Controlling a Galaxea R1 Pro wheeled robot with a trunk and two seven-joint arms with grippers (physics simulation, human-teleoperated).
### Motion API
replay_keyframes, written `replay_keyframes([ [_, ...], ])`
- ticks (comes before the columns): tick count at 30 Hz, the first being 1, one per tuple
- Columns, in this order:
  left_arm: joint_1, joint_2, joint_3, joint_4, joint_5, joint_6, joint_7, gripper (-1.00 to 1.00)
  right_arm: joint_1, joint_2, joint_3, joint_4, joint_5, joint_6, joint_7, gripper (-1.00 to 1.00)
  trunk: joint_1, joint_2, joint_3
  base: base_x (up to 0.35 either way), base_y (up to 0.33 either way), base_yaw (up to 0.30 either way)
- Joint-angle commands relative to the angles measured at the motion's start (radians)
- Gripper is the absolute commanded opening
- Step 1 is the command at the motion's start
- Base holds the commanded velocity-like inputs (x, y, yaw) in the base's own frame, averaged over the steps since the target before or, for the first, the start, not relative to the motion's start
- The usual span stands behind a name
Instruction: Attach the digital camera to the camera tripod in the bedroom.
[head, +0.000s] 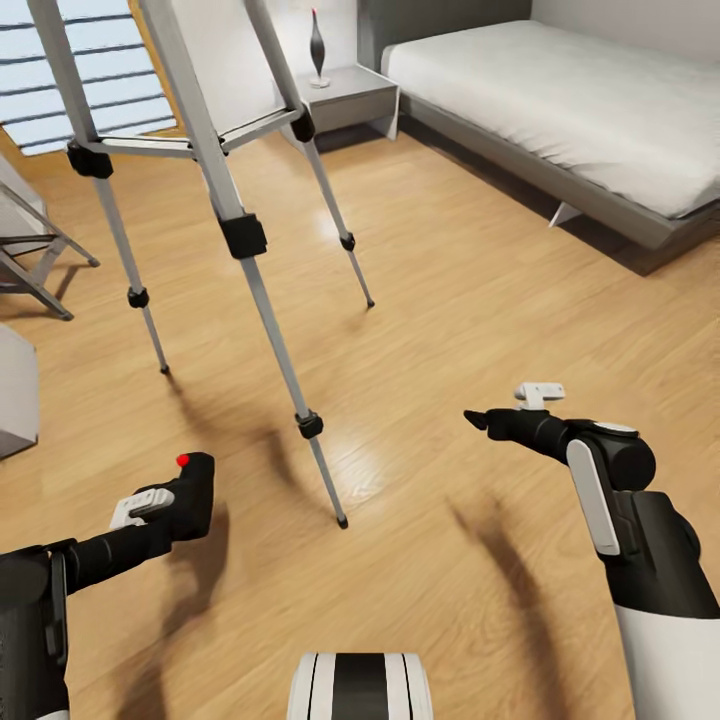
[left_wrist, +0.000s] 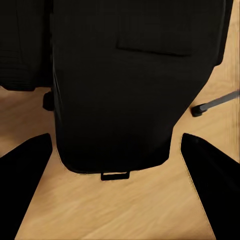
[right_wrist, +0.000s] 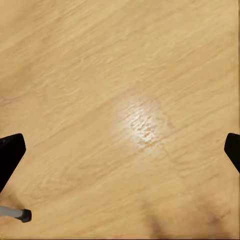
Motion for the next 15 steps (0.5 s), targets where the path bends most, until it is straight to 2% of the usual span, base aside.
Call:
replay_keyframes([
  [1, -0.002, -0.003, 0.002, -0.001, -0.010, 0.006, -0.009, -1.00, 0.008, -0.002, -0.003, -0.001, 0.000, 0.005, 0.004, 1.00, -0.001, 0.000, 0.005, 0.000, 0.000, 0.000],
  [9, -0.002, -0.011, -0.001, -0.001, -0.012, 0.007, -0.007, -1.00, 0.050, -0.006, -0.008, -0.001, 0.000, 0.004, 0.005, 1.00, -0.004, 0.002, 0.048, 0.000, 0.000, 0.000],
  [15, -0.002, -0.015, -0.001, -0.001, -0.012, 0.007, -0.005, -1.00, 0.122, -0.007, -0.005, -0.001, 0.000, -0.013, 0.006, 1.00, -0.007, 0.003, 0.081, 0.000, 0.000, 0.000],
])
